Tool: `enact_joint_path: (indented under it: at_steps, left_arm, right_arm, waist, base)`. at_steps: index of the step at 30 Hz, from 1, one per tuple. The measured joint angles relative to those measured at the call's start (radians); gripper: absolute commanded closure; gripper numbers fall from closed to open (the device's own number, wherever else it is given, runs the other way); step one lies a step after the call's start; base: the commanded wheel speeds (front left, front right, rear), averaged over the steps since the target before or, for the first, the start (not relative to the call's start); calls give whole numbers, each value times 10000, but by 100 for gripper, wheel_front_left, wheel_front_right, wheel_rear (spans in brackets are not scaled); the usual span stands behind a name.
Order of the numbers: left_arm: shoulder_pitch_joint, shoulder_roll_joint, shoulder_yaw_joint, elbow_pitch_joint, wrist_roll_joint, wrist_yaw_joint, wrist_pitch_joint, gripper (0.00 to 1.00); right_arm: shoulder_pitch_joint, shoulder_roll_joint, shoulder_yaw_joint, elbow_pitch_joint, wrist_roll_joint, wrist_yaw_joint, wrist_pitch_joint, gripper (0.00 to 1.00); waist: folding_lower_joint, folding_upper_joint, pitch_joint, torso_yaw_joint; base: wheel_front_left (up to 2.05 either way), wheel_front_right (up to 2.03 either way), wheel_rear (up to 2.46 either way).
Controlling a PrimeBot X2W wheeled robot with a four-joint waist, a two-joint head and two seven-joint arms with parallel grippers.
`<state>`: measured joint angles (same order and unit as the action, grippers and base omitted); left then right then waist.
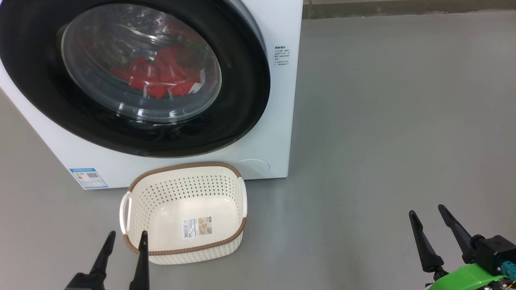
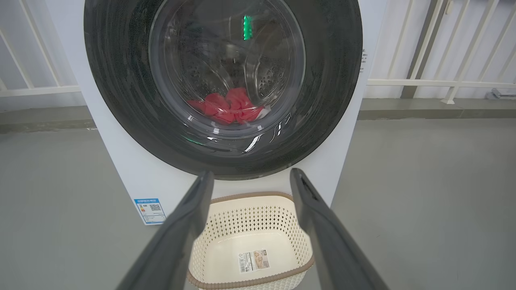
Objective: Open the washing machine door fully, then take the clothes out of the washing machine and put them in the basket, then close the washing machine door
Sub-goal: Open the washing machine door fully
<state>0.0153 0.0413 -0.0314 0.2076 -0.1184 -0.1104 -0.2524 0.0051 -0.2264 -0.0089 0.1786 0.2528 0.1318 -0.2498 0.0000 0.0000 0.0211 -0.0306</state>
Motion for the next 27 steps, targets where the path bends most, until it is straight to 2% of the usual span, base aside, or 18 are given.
enact_joint_path:
  at_steps: [11,12,13,15,16,27]
  left_arm:
    - [-1,-27,4,-12,8,-12,0,0]
    - [-1,-27,-2,-13,8,-12,0,0]
    - [-1,-27,-8,-13,8,-12,0,0]
    - [-1,-27,-19,-15,8,-12,0,0]
    - [-1,-27,-27,-17,8,-12,0,0]
    - [-14,-27,-238,-79,-10,4,0,0]
  right_arm:
    - [0,0,-6,-15,2,0,0,0]
    - [0,0,-6,-15,12,0,0,6]
    - [0,-2,-6,-13,36,0,0,34]
    - [-2,0,13,-13,104,0,0,74]
    - [-5,2,29,-15,245,0,0,100]
    - [-748,-96,669,29,1760,0,0,100]
  waist:
    - [0,0,-41,28]
    - [0,0,-41,29]
    - [0,0,-43,33]
    - [0,0,-36,41]
    - [0,0,-26,45]
    - [0,0,57,187]
  base:
    - [0,0,0]
    - [0,0,0]
    - [0,0,0]
    - [0,0,0]
    - [0,0,0]
    - [0,0,0]
